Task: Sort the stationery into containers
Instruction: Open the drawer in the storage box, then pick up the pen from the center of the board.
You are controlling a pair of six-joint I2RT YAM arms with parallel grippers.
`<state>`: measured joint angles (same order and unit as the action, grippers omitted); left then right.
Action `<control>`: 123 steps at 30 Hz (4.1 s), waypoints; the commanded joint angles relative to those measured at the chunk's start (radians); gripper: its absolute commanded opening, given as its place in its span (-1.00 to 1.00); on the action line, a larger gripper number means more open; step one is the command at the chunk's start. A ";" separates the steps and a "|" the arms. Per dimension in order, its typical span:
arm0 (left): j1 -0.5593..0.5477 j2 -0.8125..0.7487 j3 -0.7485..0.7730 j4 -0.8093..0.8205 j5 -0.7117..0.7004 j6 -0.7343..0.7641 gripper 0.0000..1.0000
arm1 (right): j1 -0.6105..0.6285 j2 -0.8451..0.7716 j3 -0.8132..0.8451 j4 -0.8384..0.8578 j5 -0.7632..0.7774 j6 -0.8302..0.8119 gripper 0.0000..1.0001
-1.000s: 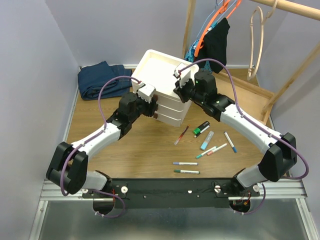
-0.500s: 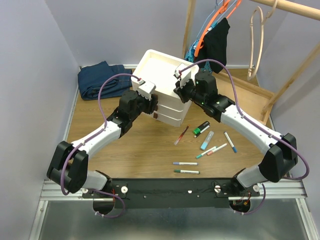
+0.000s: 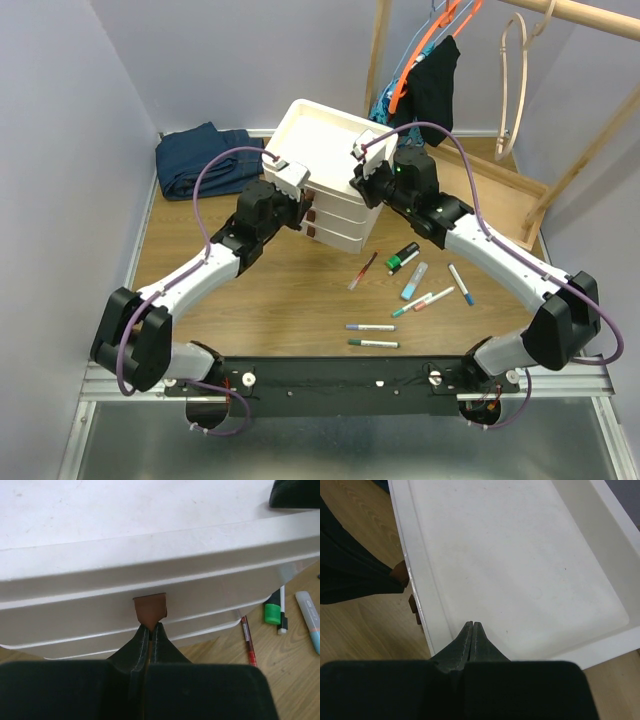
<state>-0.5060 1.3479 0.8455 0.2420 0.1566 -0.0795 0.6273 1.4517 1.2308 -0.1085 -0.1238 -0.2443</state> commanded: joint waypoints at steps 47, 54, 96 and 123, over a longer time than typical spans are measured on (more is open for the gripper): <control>0.126 -0.595 0.001 -0.800 0.095 0.194 0.64 | 0.022 -0.313 -0.192 -0.770 -0.220 -0.545 0.04; 0.274 -0.560 -0.016 -0.728 0.070 0.130 0.97 | 0.078 -0.278 -0.394 -0.613 -0.211 -0.599 0.04; 0.577 -0.710 -0.094 -0.705 0.057 0.043 0.97 | 0.371 -0.056 -0.582 -0.304 -0.129 -0.359 -0.21; 0.577 -0.606 0.004 -0.647 0.072 0.073 0.97 | 0.357 -0.019 0.139 -0.634 -0.366 -0.633 -0.99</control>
<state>0.0643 0.7296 0.8112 -0.4419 0.2256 -0.0154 0.9924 1.4200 1.2762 -0.7078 -0.4324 -0.8387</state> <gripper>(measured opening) 0.987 0.027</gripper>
